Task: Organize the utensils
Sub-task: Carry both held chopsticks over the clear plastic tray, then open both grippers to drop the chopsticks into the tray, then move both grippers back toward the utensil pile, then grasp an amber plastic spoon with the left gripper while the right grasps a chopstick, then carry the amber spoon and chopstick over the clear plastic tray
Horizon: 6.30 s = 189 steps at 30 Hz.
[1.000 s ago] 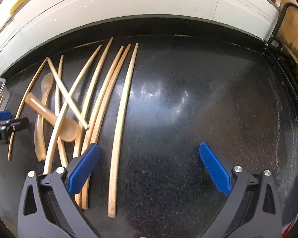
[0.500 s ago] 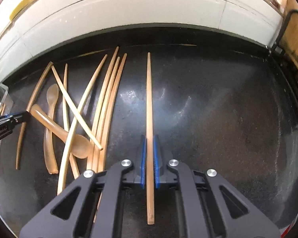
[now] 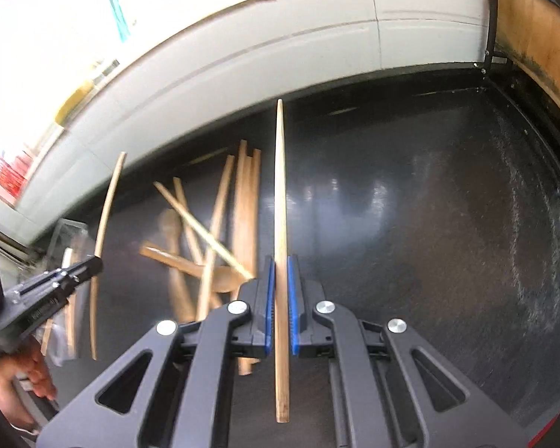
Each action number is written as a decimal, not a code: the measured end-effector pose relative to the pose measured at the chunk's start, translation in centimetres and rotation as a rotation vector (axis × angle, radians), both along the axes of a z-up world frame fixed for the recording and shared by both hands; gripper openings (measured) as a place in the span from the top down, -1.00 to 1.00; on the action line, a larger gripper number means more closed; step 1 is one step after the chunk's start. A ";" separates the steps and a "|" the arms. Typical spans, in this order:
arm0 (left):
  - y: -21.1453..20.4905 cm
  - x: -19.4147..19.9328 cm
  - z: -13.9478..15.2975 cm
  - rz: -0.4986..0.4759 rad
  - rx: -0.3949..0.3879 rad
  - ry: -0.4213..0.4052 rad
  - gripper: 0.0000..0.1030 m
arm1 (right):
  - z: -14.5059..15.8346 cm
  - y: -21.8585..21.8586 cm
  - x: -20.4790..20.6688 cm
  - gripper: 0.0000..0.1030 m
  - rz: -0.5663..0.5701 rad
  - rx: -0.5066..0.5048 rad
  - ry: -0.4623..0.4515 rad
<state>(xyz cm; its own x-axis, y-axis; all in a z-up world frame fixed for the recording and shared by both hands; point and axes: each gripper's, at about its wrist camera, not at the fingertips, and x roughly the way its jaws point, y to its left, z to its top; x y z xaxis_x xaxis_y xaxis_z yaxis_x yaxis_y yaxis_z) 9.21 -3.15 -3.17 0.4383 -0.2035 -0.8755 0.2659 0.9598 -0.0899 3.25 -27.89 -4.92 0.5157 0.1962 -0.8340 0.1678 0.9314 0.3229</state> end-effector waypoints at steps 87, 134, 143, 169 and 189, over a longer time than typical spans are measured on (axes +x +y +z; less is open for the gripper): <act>3.4 1.9 -4.4 -0.071 0.052 0.194 -0.89 | -1.1 6.1 -5.1 -0.87 -0.030 -0.225 0.132; 0.1 5.0 -9.4 0.212 0.144 0.269 -0.91 | -6.6 3.5 6.4 -0.88 0.208 -0.302 0.102; -1.2 2.6 -8.6 0.232 0.143 0.174 -0.91 | -6.5 4.8 6.2 -0.89 0.234 -0.301 0.067; -4.4 -1.9 -1.0 0.028 -0.128 0.098 0.79 | -3.1 -2.4 2.0 0.86 0.092 -0.110 0.016; -2.2 -6.8 4.6 -0.047 -0.166 -0.038 0.80 | 1.7 -0.7 -3.3 0.86 0.136 0.064 -0.043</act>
<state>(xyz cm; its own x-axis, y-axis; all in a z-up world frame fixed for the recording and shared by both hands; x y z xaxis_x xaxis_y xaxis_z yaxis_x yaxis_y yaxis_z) 2.37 -5.30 1.45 0.4568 -0.3649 -0.8113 0.3162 0.9190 -0.2353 -0.09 -28.62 -3.20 0.5162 0.3187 -0.7950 0.0266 0.9218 0.3868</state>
